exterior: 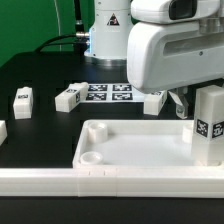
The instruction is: Assemble desk
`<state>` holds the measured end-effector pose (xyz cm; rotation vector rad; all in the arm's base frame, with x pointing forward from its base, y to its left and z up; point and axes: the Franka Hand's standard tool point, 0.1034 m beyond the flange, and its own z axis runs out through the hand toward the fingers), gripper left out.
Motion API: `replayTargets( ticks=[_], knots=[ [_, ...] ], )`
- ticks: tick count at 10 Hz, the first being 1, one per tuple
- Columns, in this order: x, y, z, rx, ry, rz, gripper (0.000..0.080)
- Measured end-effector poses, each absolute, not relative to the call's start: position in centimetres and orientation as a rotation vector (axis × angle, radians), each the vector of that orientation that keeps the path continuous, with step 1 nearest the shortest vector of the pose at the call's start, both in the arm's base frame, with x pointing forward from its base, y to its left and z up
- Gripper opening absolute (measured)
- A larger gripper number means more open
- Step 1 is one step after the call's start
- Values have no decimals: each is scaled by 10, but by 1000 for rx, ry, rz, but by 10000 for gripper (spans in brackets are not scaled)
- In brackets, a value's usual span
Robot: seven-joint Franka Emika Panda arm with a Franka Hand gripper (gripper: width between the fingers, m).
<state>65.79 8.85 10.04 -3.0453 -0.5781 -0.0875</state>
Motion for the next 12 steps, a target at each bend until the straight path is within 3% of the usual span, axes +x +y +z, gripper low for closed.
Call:
replayTargets(
  ticks=[1,6,12],
  knots=[
    [658,88,100,-3045,-578,-87,316],
    [658,89,100,-3081,-270,-81,288],
    [656,91,99,-3020,598,-61,290]
  ],
)
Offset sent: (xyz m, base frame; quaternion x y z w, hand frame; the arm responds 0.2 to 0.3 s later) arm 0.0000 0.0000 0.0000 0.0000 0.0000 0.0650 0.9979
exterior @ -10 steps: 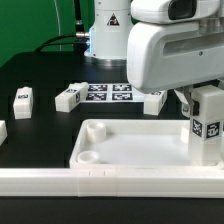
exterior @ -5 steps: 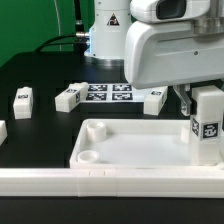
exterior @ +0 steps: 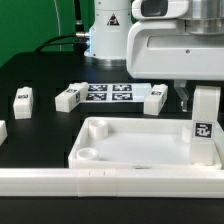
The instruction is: Assemble desk
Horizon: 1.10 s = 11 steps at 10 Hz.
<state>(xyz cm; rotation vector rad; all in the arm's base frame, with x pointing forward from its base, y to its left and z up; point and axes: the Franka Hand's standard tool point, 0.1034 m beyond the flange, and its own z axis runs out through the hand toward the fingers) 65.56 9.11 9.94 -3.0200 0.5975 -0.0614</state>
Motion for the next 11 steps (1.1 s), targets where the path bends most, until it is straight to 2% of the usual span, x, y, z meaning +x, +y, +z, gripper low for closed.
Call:
replayTargets(
  ticks=[3,5,6,7,8,9,11],
  knots=[
    [655,80,99,-2992,852,-60,290],
    [655,79,98,-2994,853,-61,291],
    [655,79,98,-2994,853,-60,466],
    [655,79,98,-2994,853,-60,606],
    [654,80,98,-2994,852,-59,606],
    [654,83,98,-2994,845,-59,644],
    [650,91,109,-2996,811,-66,648]
  ],
)
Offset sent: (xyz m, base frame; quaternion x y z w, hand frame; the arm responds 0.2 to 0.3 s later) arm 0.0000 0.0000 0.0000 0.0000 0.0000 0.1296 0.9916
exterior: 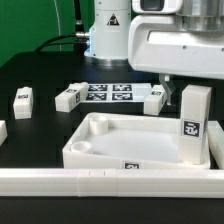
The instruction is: Assemble desk
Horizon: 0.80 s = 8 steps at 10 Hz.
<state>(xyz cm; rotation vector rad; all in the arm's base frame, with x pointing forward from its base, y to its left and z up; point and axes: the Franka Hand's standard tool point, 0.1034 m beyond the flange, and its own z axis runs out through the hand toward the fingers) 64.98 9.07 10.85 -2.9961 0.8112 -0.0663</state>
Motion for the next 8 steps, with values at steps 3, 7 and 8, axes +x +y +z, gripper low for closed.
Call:
replayTargets(
  ticks=[3,7,8],
  knots=[
    [624,82,116,-2995,765,-40,648],
    [625,85,115,-2997,760,-43,648],
    [615,90,114,-2999,736,-57,648]
  ],
)
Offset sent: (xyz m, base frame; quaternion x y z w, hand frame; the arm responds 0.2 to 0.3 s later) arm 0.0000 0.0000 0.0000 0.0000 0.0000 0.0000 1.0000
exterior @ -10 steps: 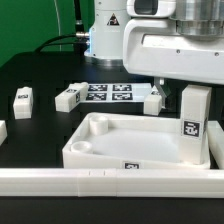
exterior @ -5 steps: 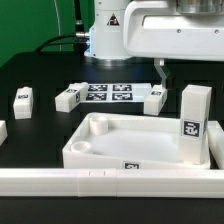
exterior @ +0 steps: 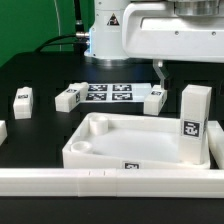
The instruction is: Assemble desk
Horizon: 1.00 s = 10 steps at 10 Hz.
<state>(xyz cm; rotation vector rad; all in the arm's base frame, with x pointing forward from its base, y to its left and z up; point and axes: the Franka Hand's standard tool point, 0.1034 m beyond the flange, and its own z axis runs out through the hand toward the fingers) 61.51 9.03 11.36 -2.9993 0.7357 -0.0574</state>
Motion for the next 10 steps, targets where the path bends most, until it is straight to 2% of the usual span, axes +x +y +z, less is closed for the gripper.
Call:
replayTargets(
  ticks=[3,4,9,10],
  knots=[
    [566,76,97,-3030,589,-144,648],
    [559,72,91,-3034,589,-147,648],
    [557,72,89,-3034,588,-153,648],
    [542,68,83,-3036,594,-162,648]
  ],
)
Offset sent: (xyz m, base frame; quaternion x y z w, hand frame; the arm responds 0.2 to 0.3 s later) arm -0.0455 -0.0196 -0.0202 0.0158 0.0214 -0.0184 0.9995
